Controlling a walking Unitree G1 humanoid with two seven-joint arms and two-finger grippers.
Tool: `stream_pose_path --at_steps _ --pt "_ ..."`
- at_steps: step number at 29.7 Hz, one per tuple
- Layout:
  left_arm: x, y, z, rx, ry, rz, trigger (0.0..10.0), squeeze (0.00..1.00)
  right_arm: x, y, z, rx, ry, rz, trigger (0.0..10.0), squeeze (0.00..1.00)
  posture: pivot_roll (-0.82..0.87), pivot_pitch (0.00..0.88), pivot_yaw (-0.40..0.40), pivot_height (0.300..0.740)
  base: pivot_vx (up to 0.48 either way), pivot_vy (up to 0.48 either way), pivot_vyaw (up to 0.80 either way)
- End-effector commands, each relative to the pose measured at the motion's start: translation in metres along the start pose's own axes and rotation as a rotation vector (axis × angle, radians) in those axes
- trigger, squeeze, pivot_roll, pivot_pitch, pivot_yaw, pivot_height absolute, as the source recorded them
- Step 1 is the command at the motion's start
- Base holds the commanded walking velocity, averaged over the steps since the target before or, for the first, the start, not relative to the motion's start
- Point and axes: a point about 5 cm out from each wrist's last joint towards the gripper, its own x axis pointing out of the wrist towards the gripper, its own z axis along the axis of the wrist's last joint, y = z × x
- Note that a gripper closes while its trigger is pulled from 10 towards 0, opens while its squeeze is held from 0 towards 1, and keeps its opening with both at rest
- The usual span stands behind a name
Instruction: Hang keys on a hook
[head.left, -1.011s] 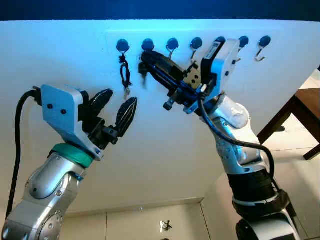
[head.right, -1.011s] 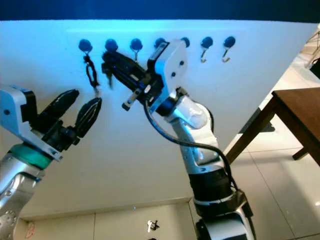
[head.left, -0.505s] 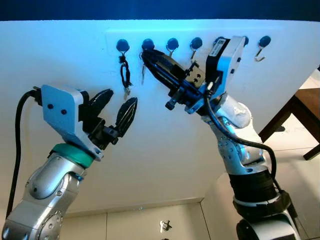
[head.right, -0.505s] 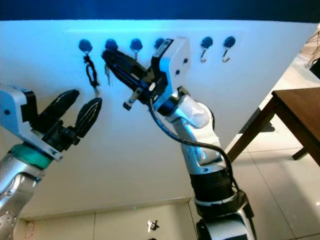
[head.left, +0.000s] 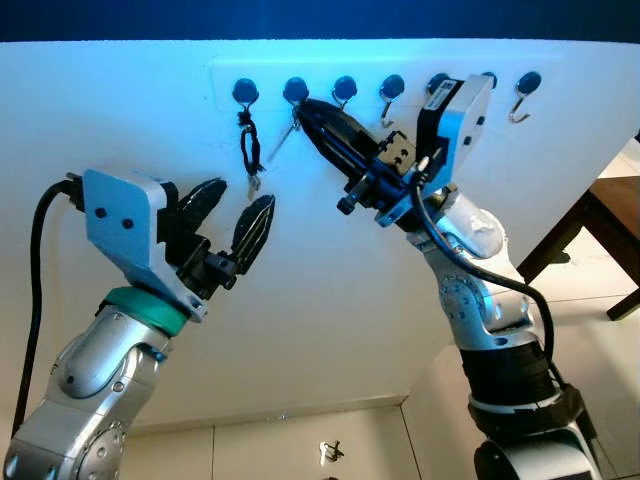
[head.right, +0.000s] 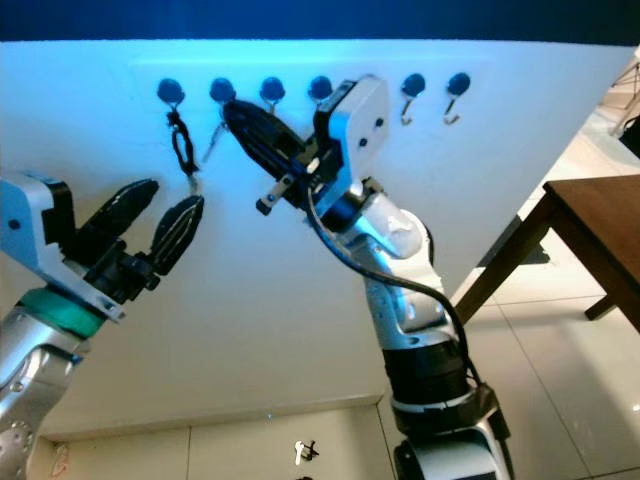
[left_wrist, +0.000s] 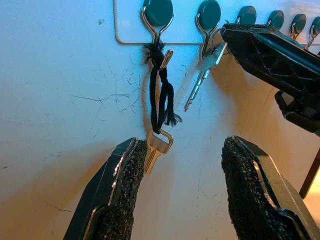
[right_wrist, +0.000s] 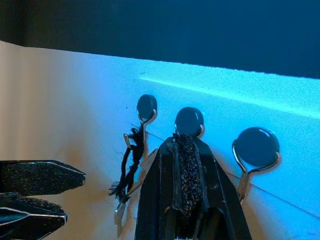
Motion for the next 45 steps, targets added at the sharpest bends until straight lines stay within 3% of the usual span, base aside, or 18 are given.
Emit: stream_pose_path --at_steps 1,9,23,35,40,45 --pt "0.000 0.000 -0.003 -0.009 0.022 -0.005 10.0 0.00 -0.004 -0.004 -0.005 0.014 0.022 -0.032 10.0 0.00 -0.05 0.051 0.049 0.740 0.000 0.000 0.00" --pt "0.000 0.000 -0.003 -0.009 0.022 -0.003 10.0 0.00 -0.005 -0.003 -0.009 0.031 0.036 -0.031 10.0 0.00 -0.04 0.052 0.049 0.740 0.000 0.000 0.00" --pt "0.000 -0.001 -0.003 -0.014 0.023 -0.006 10.0 0.00 -0.014 0.014 -0.020 0.037 0.111 0.076 10.0 0.00 -0.05 0.060 0.050 0.740 0.000 0.000 0.00" --pt "0.000 -0.001 -0.003 -0.013 0.027 -0.004 10.0 0.00 -0.013 0.005 -0.026 0.018 0.132 -0.002 10.0 0.00 -0.05 0.061 0.050 0.740 0.000 0.000 0.00" --pt "0.000 -0.001 -0.003 -0.014 0.029 -0.003 10.0 0.00 -0.011 -0.006 -0.025 0.020 0.132 -0.092 10.0 0.00 -0.05 0.063 0.050 0.740 0.000 0.000 0.00" --pt "0.000 -0.001 -0.003 -0.015 0.029 -0.003 10.0 0.00 -0.010 -0.007 -0.024 0.009 0.132 -0.091 10.0 0.00 -0.05 0.063 0.050 0.740 0.000 0.000 0.00"
